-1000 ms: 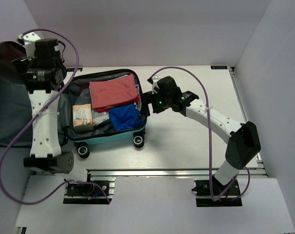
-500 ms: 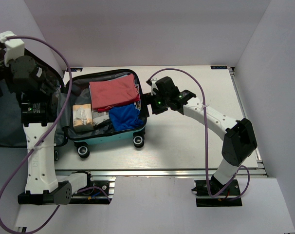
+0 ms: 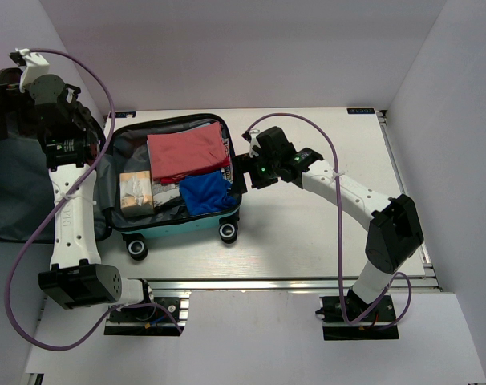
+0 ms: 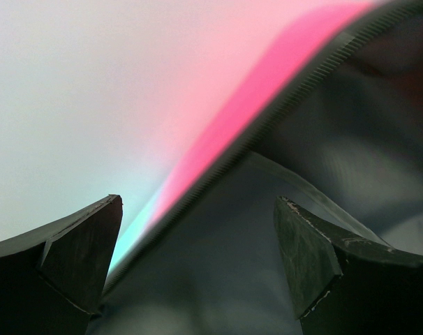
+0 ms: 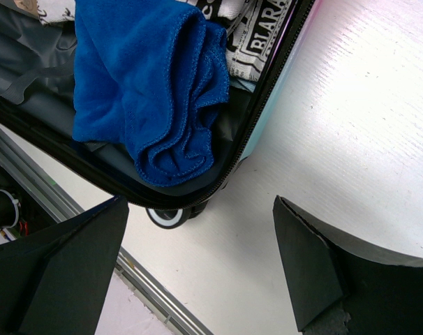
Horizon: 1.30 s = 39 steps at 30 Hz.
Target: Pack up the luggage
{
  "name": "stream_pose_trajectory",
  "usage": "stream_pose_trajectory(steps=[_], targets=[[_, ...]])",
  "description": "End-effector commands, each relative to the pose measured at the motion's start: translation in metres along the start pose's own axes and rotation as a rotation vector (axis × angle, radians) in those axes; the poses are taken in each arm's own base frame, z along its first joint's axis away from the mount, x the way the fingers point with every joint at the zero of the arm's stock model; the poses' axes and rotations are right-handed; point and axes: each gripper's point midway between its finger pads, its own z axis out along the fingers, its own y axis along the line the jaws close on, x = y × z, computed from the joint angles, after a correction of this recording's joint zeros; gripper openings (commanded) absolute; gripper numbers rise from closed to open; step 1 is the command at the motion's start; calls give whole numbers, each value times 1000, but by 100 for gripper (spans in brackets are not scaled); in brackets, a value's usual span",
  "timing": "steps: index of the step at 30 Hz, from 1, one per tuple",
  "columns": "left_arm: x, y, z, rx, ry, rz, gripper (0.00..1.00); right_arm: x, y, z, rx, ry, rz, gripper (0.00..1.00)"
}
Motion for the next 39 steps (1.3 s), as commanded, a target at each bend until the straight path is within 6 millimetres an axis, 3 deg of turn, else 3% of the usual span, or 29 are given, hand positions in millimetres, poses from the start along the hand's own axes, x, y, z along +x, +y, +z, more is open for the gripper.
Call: stream_pose_trajectory(steps=[1,4,8,14,16,17,18,20,24,25,28,29,31,32,36,38,39], targets=[[-18,42,-2,-41,-59,-110,98,3,-3,1,3,11,13,89],[-8,37,4,-44,-59,-91,98,5,1,1,-13,21,23,89],[6,23,16,-44,-25,-78,88,14,-4,-4,7,36,28,89],[23,8,35,-76,39,-51,75,10,-12,-24,71,-25,18,89],[20,13,36,-115,67,-87,34,8,-13,-25,78,-37,13,89],[16,12,32,-117,71,-112,22,7,-13,-26,78,-41,11,89],[6,25,28,-138,72,-165,8,6,-14,-25,80,-47,11,89],[5,15,25,-99,94,-204,0,3,-14,-23,77,-61,14,89],[-17,-6,12,161,41,-329,0,1,-28,-13,121,-72,68,89],[-32,-32,-2,375,-3,-382,0,-2,-30,-10,120,-77,89,89],[-62,-56,-39,689,-81,-501,0,-12,-31,-1,85,-94,106,89],[-79,-76,-65,888,-134,-522,0,-16,-30,5,69,-101,105,89],[-94,-94,-93,1080,-153,-581,0,-21,-26,9,31,-93,113,89],[-103,-106,-117,1225,-176,-594,0,-17,-26,16,25,-74,113,89],[-119,-116,-150,1429,-209,-690,0,-13,-17,33,-53,-49,105,88],[-116,-126,-170,1538,-204,-699,0,-10,-11,43,-103,-21,108,84],[-124,-121,-182,1584,-234,-737,0,-11,-8,46,-119,-19,107,84]])
